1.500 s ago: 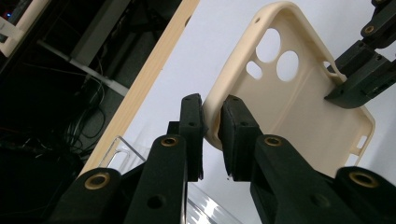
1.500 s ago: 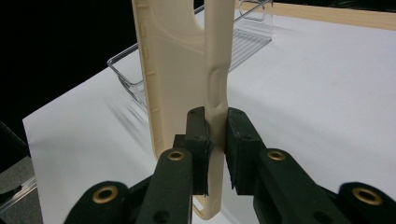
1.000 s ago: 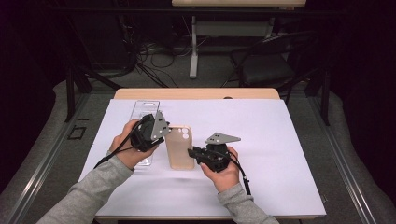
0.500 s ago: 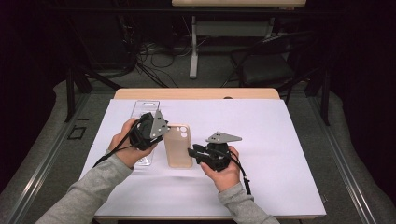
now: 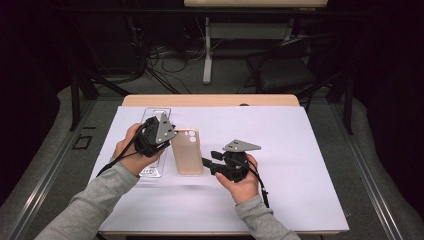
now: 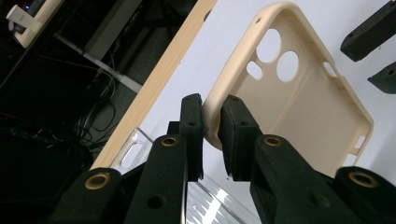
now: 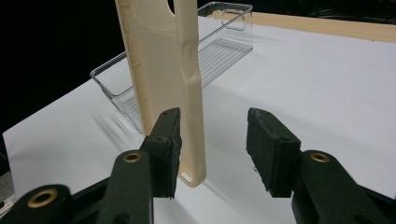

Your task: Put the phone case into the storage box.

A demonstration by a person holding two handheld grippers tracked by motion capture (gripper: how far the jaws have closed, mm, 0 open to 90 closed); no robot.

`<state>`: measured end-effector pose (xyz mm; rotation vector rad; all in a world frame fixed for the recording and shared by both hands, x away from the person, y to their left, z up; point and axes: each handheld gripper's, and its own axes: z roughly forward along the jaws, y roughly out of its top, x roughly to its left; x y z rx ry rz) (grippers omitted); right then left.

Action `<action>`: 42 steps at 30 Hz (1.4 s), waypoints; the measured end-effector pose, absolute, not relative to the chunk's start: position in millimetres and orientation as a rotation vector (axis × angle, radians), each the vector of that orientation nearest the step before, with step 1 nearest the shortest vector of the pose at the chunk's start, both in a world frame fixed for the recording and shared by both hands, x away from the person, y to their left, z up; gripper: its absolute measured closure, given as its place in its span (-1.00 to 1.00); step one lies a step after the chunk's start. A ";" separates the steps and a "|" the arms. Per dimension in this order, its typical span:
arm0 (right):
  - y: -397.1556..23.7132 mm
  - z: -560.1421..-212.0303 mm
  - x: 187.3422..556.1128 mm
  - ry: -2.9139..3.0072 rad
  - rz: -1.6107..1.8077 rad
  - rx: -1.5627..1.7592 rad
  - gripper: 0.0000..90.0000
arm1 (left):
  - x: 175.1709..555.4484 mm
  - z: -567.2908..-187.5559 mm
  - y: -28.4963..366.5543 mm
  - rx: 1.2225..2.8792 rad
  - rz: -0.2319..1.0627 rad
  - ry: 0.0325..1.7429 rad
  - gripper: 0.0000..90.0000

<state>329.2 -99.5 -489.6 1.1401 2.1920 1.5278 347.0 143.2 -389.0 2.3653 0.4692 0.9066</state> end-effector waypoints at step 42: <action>-142.4 -478.9 312.3 2.134 1.359 1.037 0.00 | 387.9 -356.8 169.5 2.359 1.003 0.550 0.78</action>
